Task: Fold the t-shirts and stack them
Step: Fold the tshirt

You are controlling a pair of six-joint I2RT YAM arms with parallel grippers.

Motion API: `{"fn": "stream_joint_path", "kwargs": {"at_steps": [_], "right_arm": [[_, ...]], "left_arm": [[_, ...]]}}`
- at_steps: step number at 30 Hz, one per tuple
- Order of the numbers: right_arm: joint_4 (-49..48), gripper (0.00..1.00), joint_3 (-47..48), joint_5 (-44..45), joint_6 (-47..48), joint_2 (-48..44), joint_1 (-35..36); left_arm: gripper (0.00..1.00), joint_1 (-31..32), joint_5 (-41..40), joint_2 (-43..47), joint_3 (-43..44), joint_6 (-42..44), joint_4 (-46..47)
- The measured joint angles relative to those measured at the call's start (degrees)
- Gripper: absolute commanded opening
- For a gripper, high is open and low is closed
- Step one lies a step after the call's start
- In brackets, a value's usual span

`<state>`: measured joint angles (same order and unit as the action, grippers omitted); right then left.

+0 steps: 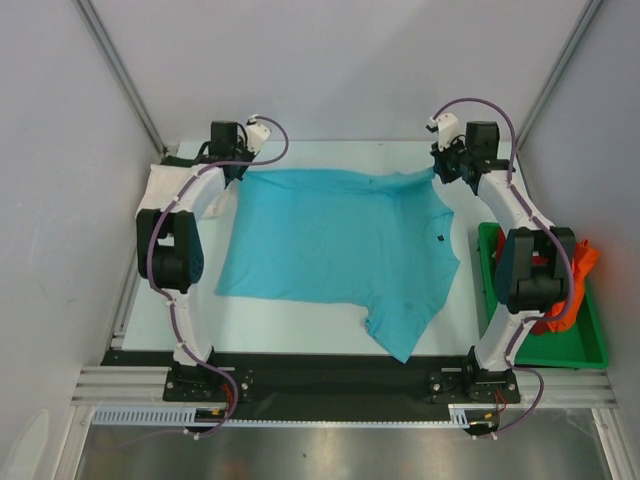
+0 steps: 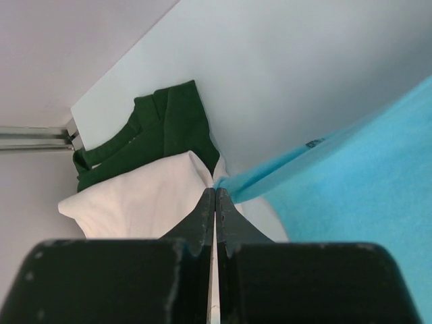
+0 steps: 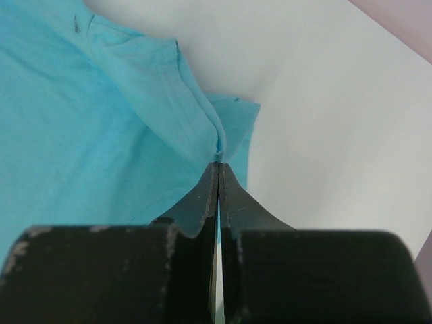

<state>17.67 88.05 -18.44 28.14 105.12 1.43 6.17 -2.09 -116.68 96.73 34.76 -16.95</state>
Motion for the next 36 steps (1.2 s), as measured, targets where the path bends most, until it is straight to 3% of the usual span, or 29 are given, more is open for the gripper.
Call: {"fn": "stream_joint_path", "kwargs": {"at_steps": [21, 32, 34, 35, 36], "right_arm": [[1.18, 0.0, -20.37, -0.04, -0.24, -16.37, -0.7], [1.77, 0.0, -30.1, -0.39, 0.02, -20.22, -0.5], [2.01, 0.11, -31.06, -0.96, 0.15, -20.35, -0.2], [2.32, 0.26, -31.5, -1.27, 0.17, -20.35, 0.02], [2.73, 0.32, -31.95, -1.53, 0.17, -20.35, 0.33]], "left_arm": [[0.01, -1.62, -0.04, 4.72, -10.64, 0.22, 2.38], [0.0, -1.66, -0.09, 5.92, -19.39, -0.26, 2.62], [0.01, -1.66, -0.24, 5.92, -20.15, -0.26, 2.43], [0.13, -1.66, -0.26, 5.92, -20.24, -0.31, 2.16], [0.17, -1.68, -0.31, 5.92, -20.24, -0.37, 2.05]]}}
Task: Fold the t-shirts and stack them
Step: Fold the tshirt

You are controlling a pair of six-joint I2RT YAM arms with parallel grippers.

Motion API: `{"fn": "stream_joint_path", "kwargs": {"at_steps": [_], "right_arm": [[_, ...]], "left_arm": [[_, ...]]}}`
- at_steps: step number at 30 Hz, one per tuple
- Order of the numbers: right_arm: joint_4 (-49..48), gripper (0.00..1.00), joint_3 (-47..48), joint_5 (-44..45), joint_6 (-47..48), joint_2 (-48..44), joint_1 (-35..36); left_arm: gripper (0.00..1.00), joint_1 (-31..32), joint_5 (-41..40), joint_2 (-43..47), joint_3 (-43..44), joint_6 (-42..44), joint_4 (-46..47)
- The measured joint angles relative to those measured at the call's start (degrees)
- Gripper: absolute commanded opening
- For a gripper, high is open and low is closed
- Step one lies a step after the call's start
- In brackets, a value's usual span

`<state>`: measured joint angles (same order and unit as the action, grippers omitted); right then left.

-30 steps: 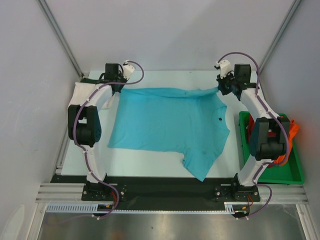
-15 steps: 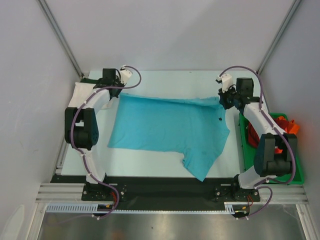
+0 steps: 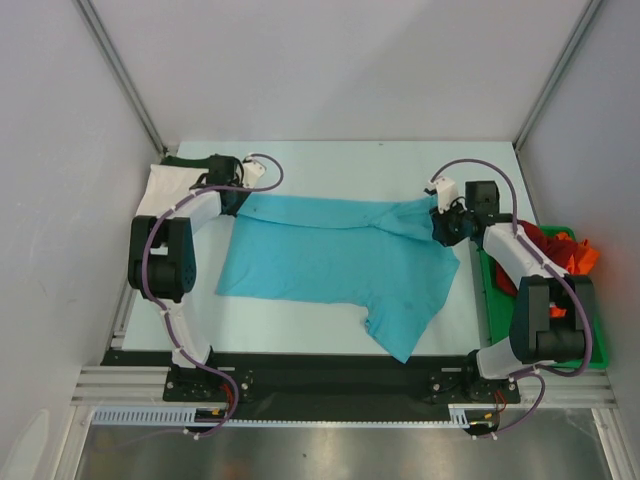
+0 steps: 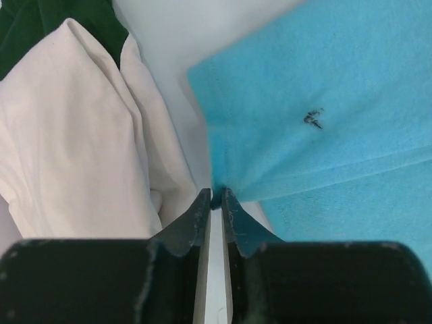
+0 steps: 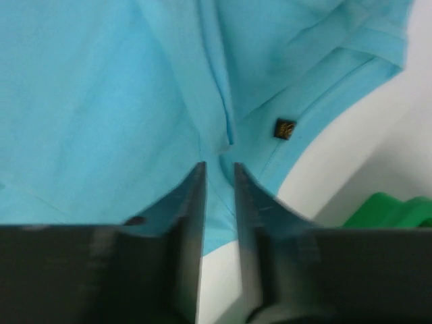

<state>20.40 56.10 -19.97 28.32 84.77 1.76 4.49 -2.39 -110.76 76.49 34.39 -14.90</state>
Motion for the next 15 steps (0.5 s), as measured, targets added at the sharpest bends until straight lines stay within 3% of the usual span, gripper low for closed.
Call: {"fn": "stream_joint_path", "kwargs": {"at_steps": [2, 4, 5, 10, 15], "right_arm": [[0.98, 0.42, -0.61, -0.33, 0.52, -0.02, 0.63], [1.92, 0.45, -0.74, -0.92, 0.35, -0.07, 1.03], [1.95, 0.46, -0.7, -1.27, 0.17, -0.07, 1.2], [2.1, 0.47, 2.16, -3.5, -0.61, 0.83, 1.31], [1.44, 0.46, 10.23, -5.86, -0.44, 7.52, 1.92]], "left_arm": [[0.25, 0.0, -0.17, 0.0, 0.0, -0.37, -0.15], [0.41, -0.07, -0.22, 0.0, 0.0, -0.94, -0.48], [0.43, -0.07, -0.17, 0.09, 0.0, -0.92, -0.66], [0.44, -0.13, 1.18, 0.5, 1.57, -1.92, -2.71], [0.38, -0.13, 3.28, 0.39, 6.62, -3.74, -5.11]]}}
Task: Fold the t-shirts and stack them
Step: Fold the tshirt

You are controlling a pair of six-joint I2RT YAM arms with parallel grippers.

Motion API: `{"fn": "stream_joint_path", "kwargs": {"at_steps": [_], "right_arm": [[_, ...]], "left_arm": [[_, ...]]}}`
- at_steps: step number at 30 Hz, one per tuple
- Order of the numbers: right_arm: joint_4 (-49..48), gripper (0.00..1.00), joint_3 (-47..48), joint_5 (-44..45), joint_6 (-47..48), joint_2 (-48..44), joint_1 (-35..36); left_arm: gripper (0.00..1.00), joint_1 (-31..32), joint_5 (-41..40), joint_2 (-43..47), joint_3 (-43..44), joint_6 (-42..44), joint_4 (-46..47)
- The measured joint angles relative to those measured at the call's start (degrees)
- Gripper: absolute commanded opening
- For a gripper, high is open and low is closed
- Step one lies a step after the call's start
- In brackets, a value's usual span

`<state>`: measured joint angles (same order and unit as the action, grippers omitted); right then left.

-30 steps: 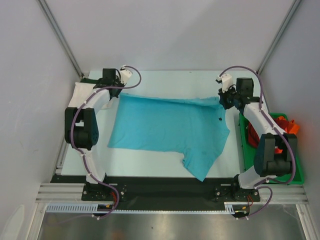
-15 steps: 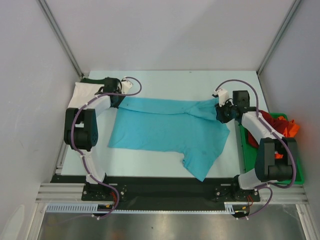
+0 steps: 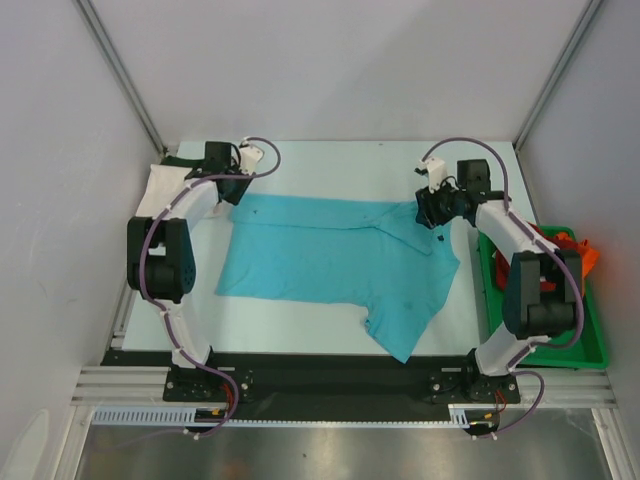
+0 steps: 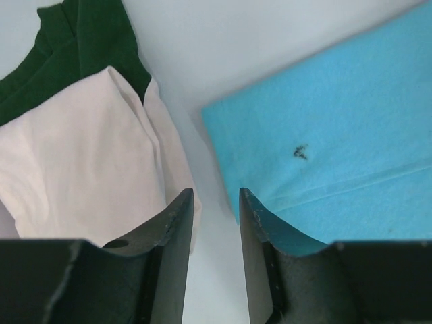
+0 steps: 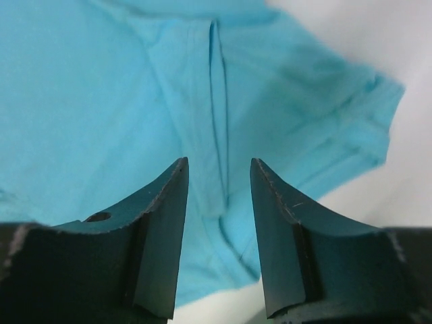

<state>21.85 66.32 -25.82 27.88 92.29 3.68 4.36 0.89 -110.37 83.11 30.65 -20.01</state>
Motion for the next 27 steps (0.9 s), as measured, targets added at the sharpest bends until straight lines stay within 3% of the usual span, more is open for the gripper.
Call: {"fn": "stream_joint_path", "kwargs": {"at_steps": [7, 13, 27], "right_arm": [[-0.24, 0.45, 11.32, -2.62, 1.11, 14.43, 1.68], [1.64, 0.45, 19.96, -5.18, 2.25, 24.2, 3.98], [4.28, 0.45, 23.19, -8.09, 3.63, 28.52, 7.37]], "left_arm": [[0.25, 0.02, 4.04, -2.73, 1.86, -4.44, -3.1], [0.23, 0.37, 4.35, -4.24, -0.17, -6.84, -4.68], [0.23, 0.39, 3.78, -4.59, -1.9, -7.23, -4.9]]}}
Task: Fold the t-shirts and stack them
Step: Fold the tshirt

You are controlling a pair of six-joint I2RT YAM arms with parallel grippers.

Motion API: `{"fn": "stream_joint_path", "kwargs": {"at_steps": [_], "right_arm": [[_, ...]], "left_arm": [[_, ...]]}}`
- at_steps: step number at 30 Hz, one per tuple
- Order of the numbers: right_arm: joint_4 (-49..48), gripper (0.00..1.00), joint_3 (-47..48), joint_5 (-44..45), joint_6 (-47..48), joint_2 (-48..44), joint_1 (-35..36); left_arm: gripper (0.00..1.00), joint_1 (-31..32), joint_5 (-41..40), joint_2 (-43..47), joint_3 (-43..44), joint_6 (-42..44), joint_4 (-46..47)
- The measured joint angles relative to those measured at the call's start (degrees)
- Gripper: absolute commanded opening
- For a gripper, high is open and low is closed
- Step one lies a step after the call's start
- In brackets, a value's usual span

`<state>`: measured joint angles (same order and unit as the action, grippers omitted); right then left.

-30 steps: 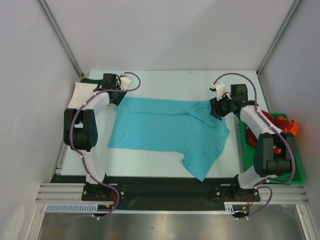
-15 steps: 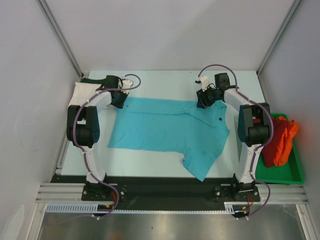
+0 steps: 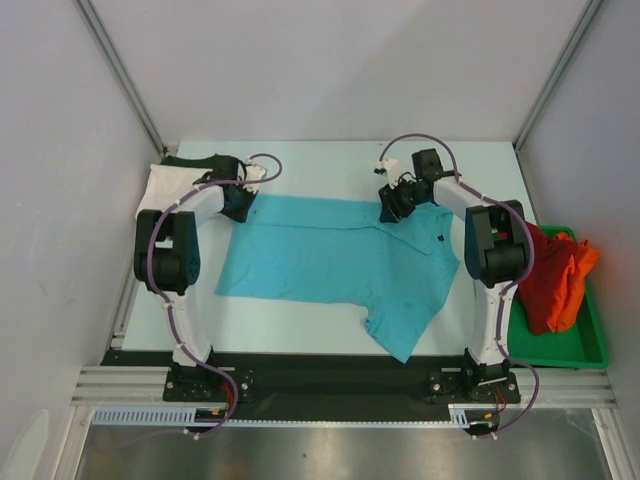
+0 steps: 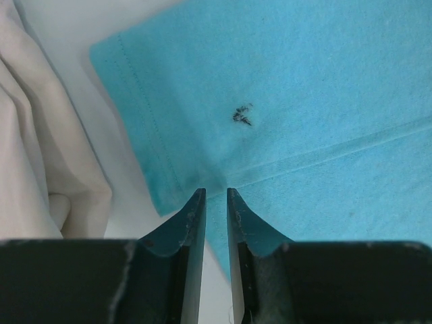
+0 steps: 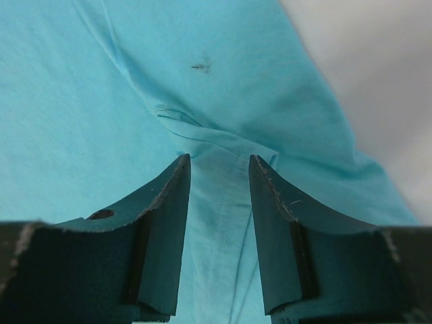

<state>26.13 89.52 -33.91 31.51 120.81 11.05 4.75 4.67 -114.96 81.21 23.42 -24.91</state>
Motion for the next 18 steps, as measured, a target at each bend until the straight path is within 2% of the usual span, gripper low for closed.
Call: {"fn": "stream_joint_path", "kwargs": {"at_steps": [4, 7, 8, 13, 18], "right_arm": [[0.11, 0.42, 0.0, 0.0, 0.09, 0.81, 0.2], [0.15, 0.32, 0.0, 0.0, 0.13, 1.05, 0.2], [0.13, 0.25, 0.0, 0.0, 0.15, 1.07, 0.2], [0.07, 0.05, 0.0, -0.02, 0.13, 1.07, 0.04], [-0.52, 0.0, -0.7, 0.0, 0.04, 0.9, 0.04]], "left_arm": [[0.23, 0.02, -0.04, -0.26, 0.0, 0.0, -0.04], [0.23, 0.11, -0.26, -0.26, 0.0, 0.0, 0.02], [0.23, 0.17, -0.46, -0.26, -0.02, 0.02, 0.02], [0.23, 0.7, -1.11, -0.26, -0.15, 0.04, 0.15], [0.22, 1.03, -1.46, -0.26, -0.22, 0.04, 0.22]]}}
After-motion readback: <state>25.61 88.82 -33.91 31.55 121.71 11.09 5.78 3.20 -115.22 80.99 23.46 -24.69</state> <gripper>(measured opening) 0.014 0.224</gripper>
